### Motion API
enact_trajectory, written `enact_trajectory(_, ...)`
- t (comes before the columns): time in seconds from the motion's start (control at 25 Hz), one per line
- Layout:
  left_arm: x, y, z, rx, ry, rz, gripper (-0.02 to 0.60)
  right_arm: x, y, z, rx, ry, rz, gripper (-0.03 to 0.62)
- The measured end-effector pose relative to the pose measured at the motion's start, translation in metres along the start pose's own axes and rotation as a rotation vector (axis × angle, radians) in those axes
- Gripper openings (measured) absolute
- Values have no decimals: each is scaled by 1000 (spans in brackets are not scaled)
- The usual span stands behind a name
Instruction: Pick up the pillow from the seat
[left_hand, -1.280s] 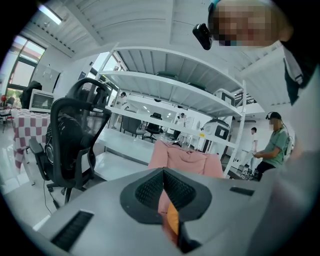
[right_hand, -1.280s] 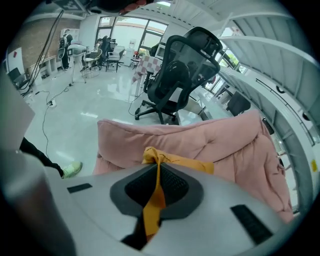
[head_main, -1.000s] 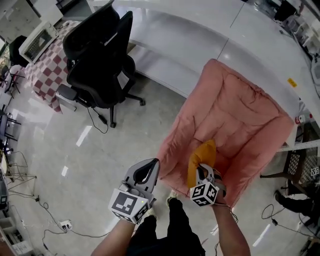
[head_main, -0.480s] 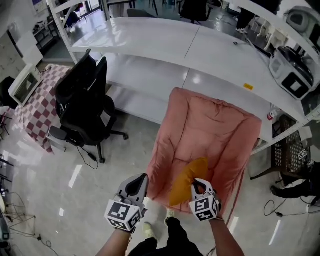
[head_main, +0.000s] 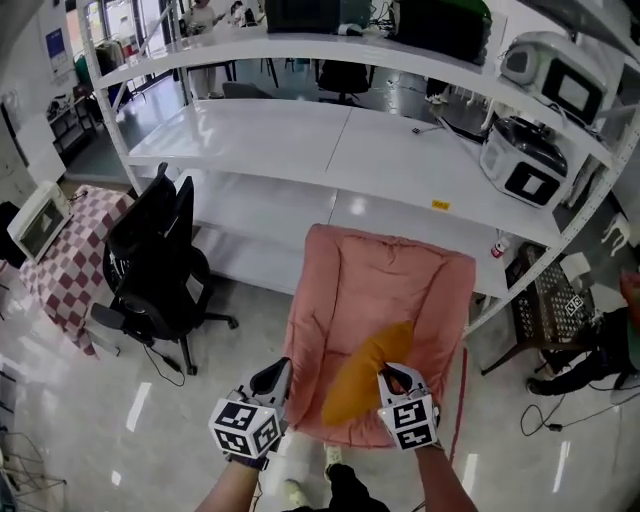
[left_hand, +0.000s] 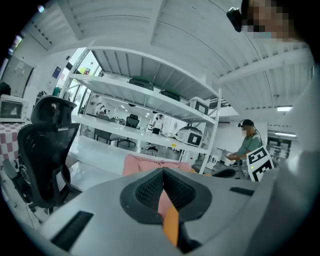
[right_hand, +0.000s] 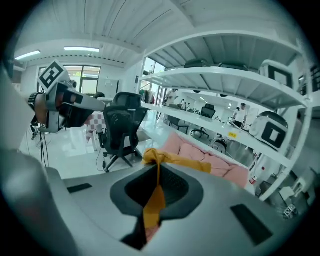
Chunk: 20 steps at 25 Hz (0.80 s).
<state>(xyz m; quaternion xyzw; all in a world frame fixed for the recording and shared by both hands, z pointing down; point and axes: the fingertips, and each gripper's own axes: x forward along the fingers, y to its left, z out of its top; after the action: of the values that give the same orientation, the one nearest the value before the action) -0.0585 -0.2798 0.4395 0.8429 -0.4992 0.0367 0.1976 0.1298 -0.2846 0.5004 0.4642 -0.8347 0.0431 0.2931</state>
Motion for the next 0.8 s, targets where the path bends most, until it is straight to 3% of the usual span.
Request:
enact_trajectory(0.4,4,-47,61,-19,-19,-95,5,-69,-36,77,65,-142,-91,12)
enact_trajectory(0.8,-13,-72,116,47,-61,-100,5,-127,-69,126,110,-276,-153,12)
